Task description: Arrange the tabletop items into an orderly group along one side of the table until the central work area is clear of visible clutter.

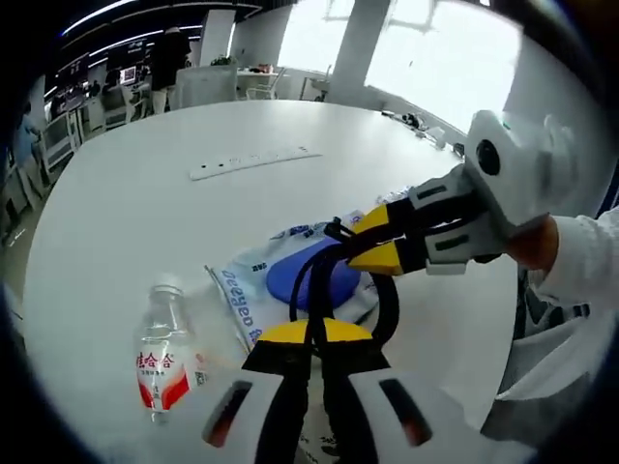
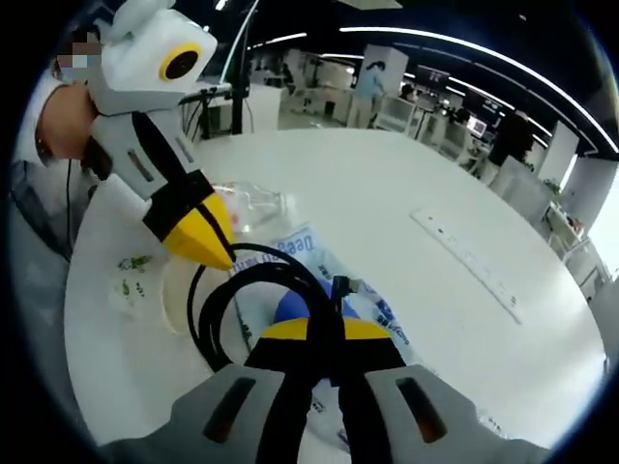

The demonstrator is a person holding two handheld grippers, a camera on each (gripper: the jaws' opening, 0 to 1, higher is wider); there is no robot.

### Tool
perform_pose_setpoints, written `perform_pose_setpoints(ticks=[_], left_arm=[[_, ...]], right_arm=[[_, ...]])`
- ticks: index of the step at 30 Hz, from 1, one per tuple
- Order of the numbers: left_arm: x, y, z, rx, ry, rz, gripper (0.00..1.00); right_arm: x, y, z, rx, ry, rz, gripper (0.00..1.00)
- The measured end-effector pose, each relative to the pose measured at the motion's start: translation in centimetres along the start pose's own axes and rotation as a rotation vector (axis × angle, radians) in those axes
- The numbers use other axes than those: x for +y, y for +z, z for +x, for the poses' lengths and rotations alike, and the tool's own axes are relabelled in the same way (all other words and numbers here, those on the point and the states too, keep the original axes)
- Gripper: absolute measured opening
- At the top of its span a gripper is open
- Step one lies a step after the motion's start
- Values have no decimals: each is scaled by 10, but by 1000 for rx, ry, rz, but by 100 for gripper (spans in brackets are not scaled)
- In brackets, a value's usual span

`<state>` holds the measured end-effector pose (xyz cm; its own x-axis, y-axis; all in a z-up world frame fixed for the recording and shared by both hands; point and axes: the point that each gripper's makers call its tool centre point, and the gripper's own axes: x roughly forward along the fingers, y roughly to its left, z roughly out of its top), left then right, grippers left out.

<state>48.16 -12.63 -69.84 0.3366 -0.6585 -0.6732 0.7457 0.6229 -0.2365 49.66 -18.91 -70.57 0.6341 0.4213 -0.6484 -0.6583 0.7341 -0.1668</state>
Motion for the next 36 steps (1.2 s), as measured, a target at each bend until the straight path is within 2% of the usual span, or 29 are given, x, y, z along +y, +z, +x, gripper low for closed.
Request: perform_pose_setpoints(ticks=[6,19,29,36], left_arm=[[-8,5,-3,-9,-8,15,0],[-34,27,-16,-54,-20,73,0],[-65,49,-26,-101,-39,120,0],[-91,63,-31,-123,-63,158,0]], right_arm=[[-3,2,-10,-9,-13,-5,5],[-12,8,-46,-39,-54,17,6],[-22,12,-88,-64,-107,28,6],[-28,8,-115,-72,-137,43,6]])
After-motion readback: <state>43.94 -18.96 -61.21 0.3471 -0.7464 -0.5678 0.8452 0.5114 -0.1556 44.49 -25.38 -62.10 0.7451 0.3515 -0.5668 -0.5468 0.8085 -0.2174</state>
